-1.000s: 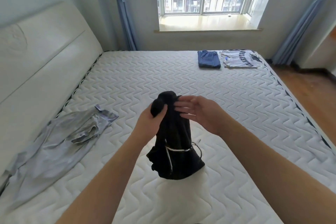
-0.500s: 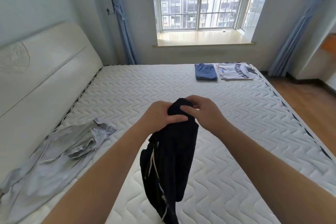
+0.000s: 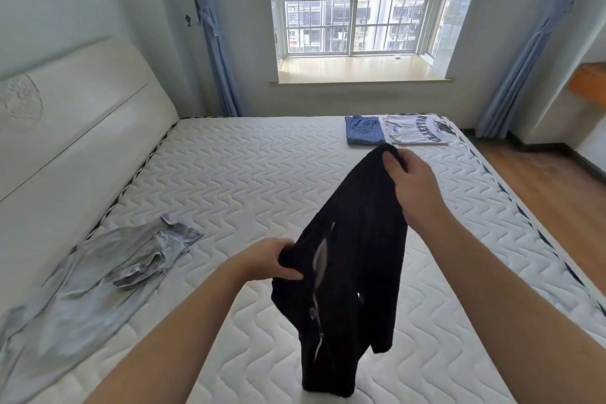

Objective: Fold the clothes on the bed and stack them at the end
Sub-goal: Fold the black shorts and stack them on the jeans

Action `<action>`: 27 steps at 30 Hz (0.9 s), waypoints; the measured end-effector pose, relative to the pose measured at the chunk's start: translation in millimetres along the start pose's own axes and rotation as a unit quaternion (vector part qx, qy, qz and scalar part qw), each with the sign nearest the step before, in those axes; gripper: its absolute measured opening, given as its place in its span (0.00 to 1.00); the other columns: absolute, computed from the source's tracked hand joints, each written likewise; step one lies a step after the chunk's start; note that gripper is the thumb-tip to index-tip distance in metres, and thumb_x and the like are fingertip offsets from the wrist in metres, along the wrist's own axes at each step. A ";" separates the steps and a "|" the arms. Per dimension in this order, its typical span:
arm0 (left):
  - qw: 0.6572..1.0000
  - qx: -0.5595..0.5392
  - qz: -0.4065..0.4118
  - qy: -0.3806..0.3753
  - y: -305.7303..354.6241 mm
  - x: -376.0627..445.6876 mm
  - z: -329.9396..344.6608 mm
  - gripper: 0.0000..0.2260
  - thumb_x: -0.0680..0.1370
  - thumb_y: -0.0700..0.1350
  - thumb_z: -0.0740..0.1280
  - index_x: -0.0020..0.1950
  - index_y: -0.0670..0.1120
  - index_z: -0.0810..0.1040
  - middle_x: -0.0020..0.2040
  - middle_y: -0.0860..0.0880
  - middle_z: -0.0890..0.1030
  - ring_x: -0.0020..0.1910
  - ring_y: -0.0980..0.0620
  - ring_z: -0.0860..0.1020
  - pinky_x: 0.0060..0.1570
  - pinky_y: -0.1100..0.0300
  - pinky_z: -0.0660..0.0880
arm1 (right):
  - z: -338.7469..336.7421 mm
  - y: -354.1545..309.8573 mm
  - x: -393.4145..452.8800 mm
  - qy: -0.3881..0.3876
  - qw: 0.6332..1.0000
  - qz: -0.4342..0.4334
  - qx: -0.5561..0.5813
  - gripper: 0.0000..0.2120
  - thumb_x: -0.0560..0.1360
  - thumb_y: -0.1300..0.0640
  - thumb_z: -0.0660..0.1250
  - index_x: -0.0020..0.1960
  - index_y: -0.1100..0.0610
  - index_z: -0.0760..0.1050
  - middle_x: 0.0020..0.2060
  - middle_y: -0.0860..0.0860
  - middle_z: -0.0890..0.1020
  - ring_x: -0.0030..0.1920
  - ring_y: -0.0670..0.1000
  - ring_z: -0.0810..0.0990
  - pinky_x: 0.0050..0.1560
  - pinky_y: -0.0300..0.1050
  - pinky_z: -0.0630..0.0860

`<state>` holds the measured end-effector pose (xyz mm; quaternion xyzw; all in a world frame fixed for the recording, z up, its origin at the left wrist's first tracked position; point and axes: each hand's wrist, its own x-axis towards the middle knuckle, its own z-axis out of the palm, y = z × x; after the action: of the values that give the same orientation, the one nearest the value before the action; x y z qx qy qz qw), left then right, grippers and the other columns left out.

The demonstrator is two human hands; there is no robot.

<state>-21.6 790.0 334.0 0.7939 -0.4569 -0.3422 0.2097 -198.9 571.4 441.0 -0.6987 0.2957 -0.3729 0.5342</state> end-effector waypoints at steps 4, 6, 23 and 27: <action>1.000 -0.021 0.004 0.015 -11.7 1.8 -4.7 0.15 0.70 0.55 0.74 0.55 0.59 0.79 0.48 0.61 0.83 0.45 0.65 0.81 0.47 0.63 0.78 | -21.5 17.4 5.9 0.006 0.999 0.009 -0.031 0.09 0.80 0.46 0.63 0.53 0.50 0.78 0.47 0.47 0.84 0.50 0.50 0.82 0.55 0.52 0.78; 0.999 -0.015 0.012 0.038 -11.0 2.9 -12.9 0.13 0.69 0.56 0.76 0.50 0.60 0.77 0.45 0.59 0.83 0.42 0.63 0.81 0.41 0.66 0.78 | -30.1 27.4 7.4 -0.002 0.999 0.007 -0.052 0.07 0.80 0.48 0.63 0.55 0.49 0.76 0.49 0.47 0.83 0.52 0.50 0.81 0.60 0.56 0.77; 0.944 0.259 0.157 0.133 39.2 0.8 -125.1 0.10 0.72 0.54 0.75 0.49 0.54 0.79 0.43 0.57 0.78 0.43 0.55 0.75 0.45 0.59 0.72 | -85.1 61.7 10.7 -0.254 0.880 -0.109 -0.387 0.10 0.75 0.58 0.71 0.51 0.46 0.74 0.49 0.45 0.77 0.48 0.49 0.76 0.53 0.50 0.75; 0.924 0.330 0.171 0.087 47.2 -2.4 -144.3 0.17 0.67 0.61 0.76 0.45 0.50 0.83 0.39 0.55 0.78 0.39 0.57 0.75 0.41 0.62 0.70 | -84.3 65.6 14.2 -0.287 0.836 -0.152 -0.443 0.07 0.77 0.60 0.69 0.52 0.50 0.76 0.50 0.44 0.75 0.48 0.53 0.77 0.50 0.51 0.76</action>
<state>56.2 771.7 463.2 0.7543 -0.6530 -0.0609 0.0305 -262.7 498.8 393.2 -0.9724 0.1528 -0.0613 0.1655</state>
